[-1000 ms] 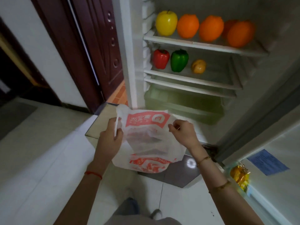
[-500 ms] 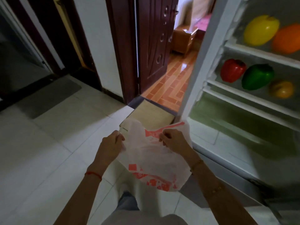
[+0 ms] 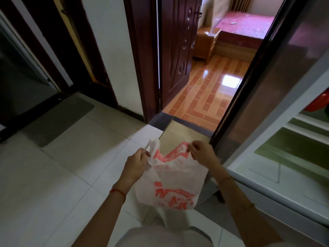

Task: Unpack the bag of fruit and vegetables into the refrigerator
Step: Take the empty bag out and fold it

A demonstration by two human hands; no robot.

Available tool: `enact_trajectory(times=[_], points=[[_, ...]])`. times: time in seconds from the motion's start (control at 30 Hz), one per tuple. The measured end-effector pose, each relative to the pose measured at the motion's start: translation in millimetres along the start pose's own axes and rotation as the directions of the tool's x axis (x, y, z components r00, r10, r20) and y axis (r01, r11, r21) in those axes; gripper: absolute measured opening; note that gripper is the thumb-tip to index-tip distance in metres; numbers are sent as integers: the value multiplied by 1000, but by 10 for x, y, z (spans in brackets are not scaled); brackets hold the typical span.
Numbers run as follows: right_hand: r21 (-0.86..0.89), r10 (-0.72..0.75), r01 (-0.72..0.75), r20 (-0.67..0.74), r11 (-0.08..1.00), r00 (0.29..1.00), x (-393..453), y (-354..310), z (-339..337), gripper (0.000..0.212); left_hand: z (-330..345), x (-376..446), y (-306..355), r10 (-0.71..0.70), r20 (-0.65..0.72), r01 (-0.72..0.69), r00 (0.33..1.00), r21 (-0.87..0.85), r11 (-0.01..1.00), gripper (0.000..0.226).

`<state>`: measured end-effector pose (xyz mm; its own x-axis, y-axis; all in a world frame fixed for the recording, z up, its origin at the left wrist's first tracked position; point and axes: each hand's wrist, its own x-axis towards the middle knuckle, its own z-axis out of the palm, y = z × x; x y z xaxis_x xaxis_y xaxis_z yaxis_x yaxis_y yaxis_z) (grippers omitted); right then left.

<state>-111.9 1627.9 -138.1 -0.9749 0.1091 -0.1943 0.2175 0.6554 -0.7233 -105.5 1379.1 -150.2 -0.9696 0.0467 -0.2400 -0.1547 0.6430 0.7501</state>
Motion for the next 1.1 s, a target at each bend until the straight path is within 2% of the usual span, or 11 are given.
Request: enact_trajectory(times=[0.17,0.33,0.43,0.67,0.9,1.1], points=[[47,102,-94,-204,994,974,395,-10,-119,33,62,412,-51,-14,96,14,995,6,1000,34],[-122,71,-113,-302,986,951,883,67,-317,31,215,795,17,-43,198,59,979,-78,995,30],[-197,84,-150,-309,969,947,1136,108,-363,21,356,1018,118,-34,265,62,964,-97,993,17],[-389,152,-249,-264,887,953,1598,412,-231,16,766,1437,363,-73,426,131,902,-109,985,20],[-410,297,-375,-244,831,923,1771,775,-118,36,1250,1533,453,-102,641,258,761,-154,954,27],[-336,406,-457,-212,824,889,1838,969,-136,39,1498,1565,465,-109,741,217,663,-51,975,39]])
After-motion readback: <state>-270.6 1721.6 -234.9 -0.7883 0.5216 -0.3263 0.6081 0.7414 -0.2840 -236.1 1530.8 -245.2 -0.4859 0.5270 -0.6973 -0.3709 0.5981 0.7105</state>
